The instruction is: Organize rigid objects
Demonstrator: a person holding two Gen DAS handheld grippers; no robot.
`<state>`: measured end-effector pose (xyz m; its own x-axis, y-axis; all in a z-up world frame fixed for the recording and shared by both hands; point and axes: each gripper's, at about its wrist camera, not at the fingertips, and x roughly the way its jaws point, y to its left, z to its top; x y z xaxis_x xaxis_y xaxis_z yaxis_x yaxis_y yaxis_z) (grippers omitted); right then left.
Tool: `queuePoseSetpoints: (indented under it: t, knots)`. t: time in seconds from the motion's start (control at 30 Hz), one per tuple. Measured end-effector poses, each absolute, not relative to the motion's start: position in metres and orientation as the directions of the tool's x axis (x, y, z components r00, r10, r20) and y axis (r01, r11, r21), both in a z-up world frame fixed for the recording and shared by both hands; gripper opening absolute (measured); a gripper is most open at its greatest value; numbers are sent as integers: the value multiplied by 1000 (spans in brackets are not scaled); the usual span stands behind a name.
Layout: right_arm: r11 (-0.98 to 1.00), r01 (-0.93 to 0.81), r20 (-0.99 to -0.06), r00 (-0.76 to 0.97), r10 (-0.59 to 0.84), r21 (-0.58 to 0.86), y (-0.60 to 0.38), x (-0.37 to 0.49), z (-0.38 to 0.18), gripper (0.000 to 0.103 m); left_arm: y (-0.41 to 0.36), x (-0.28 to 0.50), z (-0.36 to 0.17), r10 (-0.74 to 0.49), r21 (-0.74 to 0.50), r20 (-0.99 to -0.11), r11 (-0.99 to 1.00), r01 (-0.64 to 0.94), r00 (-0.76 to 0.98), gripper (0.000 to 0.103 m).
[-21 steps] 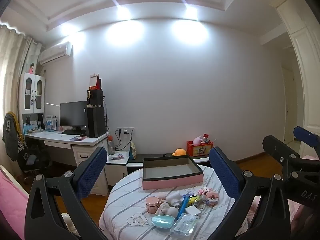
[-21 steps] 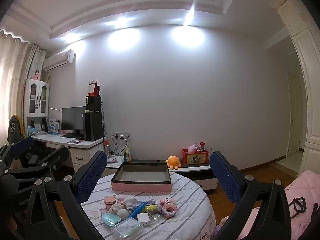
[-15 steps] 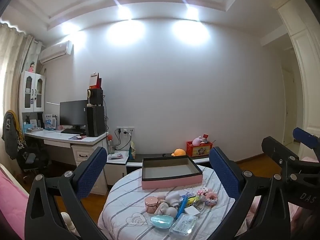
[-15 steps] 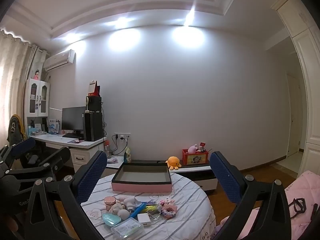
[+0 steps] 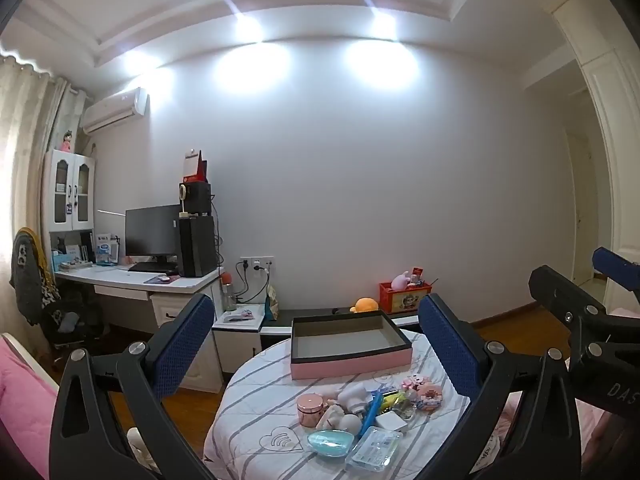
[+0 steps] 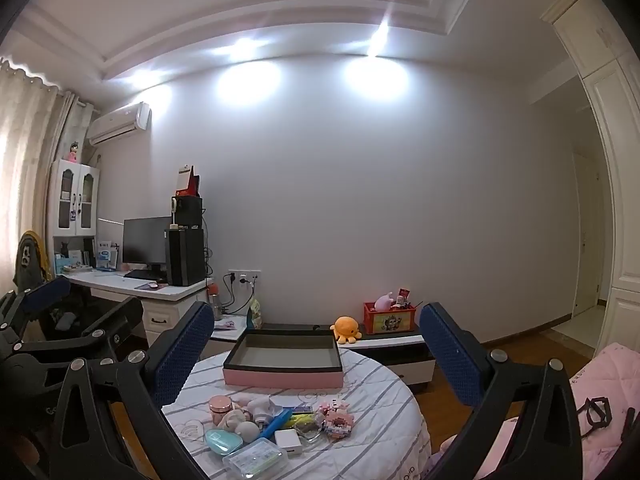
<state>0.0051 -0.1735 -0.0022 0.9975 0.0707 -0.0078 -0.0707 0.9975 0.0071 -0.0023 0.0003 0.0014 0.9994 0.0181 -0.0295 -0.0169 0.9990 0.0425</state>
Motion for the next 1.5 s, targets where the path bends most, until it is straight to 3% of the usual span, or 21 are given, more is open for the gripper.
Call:
queuePoseSetpoints:
  t: [1.5]
  knots:
    - [999, -42, -26, 999, 42, 10, -172, 2, 2, 103, -2, -2, 0, 13, 39, -44, 999, -12, 999, 103]
